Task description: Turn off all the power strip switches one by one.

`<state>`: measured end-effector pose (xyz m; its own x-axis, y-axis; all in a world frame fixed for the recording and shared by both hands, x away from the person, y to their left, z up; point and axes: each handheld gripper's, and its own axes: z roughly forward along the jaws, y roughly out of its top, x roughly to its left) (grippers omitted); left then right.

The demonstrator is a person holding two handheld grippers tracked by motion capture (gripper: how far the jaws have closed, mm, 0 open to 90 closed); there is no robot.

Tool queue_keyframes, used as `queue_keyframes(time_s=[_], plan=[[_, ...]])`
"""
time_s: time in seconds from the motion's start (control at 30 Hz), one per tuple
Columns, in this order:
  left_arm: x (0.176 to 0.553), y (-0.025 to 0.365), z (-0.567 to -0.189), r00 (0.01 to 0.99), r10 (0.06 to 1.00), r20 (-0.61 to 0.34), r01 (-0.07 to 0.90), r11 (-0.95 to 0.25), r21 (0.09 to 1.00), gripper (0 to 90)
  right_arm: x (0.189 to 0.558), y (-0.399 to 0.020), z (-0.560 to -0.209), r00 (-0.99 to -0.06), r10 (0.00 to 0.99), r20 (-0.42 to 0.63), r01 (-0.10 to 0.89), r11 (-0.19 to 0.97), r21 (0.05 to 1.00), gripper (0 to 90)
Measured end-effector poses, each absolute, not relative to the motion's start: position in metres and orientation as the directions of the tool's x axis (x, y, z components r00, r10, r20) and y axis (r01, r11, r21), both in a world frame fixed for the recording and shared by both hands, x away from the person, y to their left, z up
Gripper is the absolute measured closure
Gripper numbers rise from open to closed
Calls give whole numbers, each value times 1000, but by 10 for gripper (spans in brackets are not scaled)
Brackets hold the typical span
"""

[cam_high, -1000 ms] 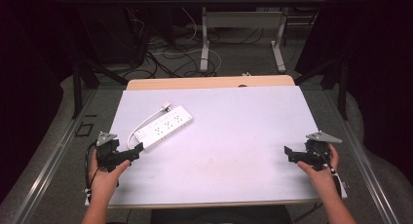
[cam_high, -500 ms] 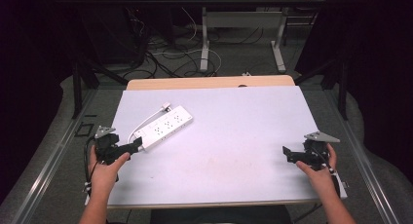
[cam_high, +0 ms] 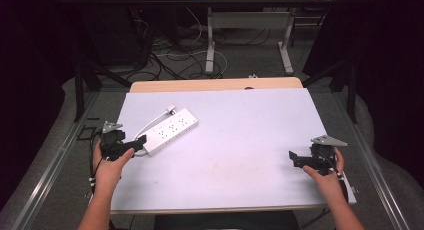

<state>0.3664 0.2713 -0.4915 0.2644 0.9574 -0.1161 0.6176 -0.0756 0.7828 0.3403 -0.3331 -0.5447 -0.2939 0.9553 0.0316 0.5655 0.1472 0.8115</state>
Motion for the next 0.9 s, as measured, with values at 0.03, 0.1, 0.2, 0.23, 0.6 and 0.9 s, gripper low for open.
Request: queue_keyframes(time_s=[0.03, 0.1, 0.2, 0.23, 0.6, 0.9], plan=[[368, 271, -491, 268, 957, -112, 614, -79, 785, 186, 340, -332, -545, -294, 955, 34, 569, 146, 810, 0], [370, 271, -489, 274, 956, -107, 615, -89, 783, 203, 340, -332, -544, -296, 955, 31, 570, 151, 808, 0], [373, 270, -486, 274, 957, -101, 616, -94, 782, 207, 340, -331, -545, -290, 956, 34, 566, 143, 812, 0], [374, 270, -485, 275, 957, -95, 620, -101, 778, 207, 340, -331, -545, -290, 956, 34, 566, 143, 812, 0], [385, 268, -478, 289, 956, -60, 607, -134, 783, 258, 340, -331, -546, -306, 952, 23, 568, 163, 807, 0], [395, 265, -472, 305, 952, -42, 616, -163, 771, 299, 340, -331, -546, -308, 951, 26, 570, 163, 805, 0]])
